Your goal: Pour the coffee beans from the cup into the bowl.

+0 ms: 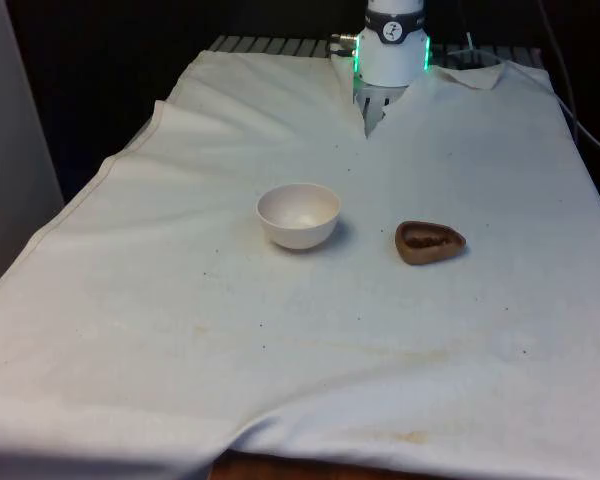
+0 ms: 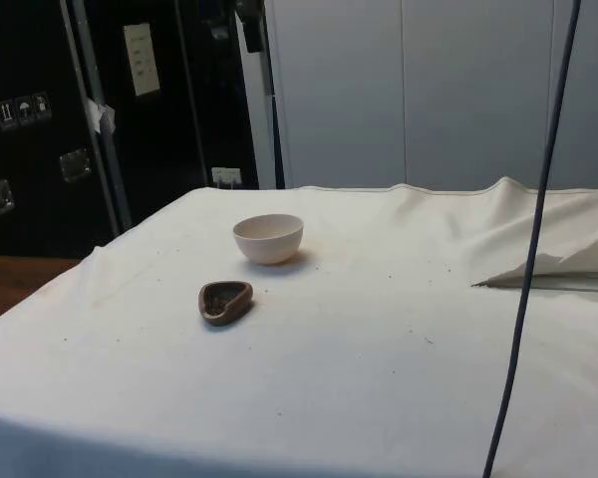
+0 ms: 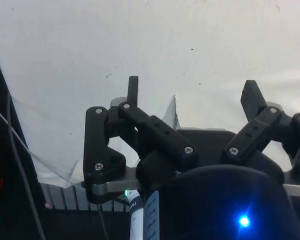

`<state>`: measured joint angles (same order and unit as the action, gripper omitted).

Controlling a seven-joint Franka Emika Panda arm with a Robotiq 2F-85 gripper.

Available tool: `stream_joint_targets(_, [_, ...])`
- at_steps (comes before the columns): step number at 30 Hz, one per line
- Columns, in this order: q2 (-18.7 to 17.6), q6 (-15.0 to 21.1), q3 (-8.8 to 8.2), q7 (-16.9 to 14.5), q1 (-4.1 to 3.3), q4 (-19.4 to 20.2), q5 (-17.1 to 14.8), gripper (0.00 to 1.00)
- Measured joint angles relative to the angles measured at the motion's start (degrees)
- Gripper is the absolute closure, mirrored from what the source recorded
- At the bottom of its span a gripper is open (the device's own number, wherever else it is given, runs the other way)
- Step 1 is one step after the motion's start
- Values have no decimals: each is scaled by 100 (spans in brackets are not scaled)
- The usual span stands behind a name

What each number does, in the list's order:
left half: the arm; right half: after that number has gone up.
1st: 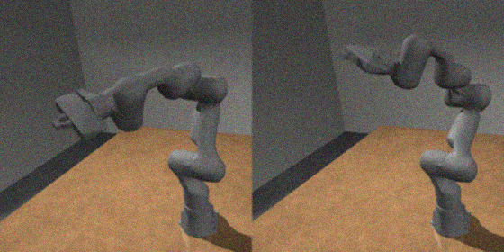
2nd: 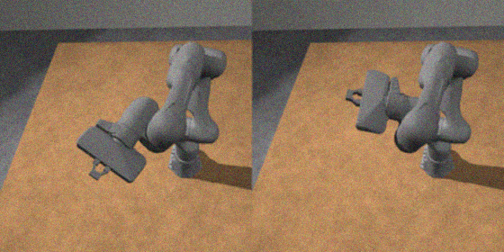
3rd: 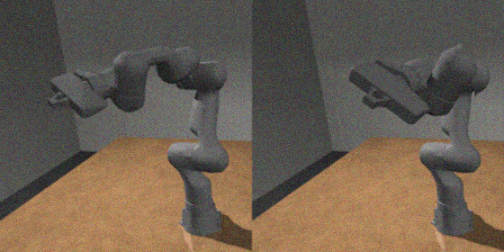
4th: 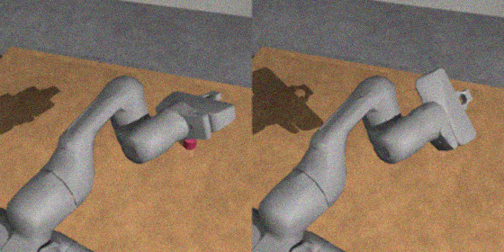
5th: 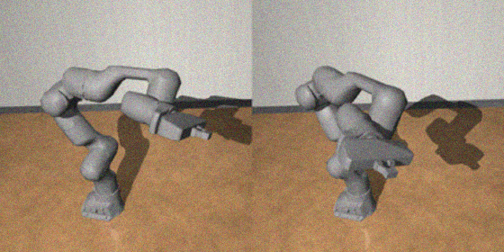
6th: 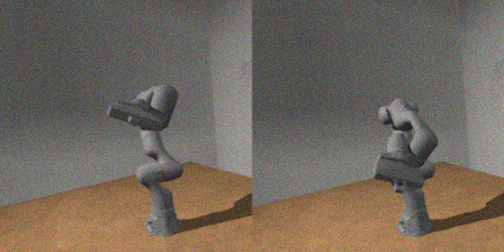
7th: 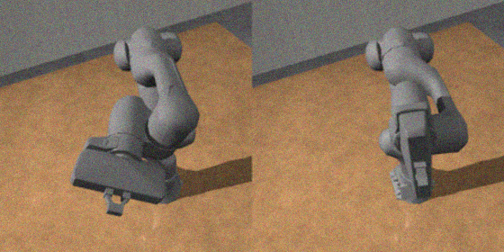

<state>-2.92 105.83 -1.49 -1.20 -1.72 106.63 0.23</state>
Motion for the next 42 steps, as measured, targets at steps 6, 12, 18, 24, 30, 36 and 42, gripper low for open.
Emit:
stream_joint_targets(6, [-69,40,52,74,-6,6,109,0])
stream_joint_targets(12, [-97,172,155,258,-11,74,355,0])
stream_joint_targets(18, [-103,350,258,453,-11,183,602,0])
stream_joint_targets(24, [-143,464,350,659,-11,252,819,0])
stream_joint_targets(30, [-189,573,424,848,-17,327,1014,0])
stream_joint_targets(36, [-269,682,453,997,-17,407,1243,0])
stream_joint_targets(42, [-350,733,481,1117,-17,464,1432,0])
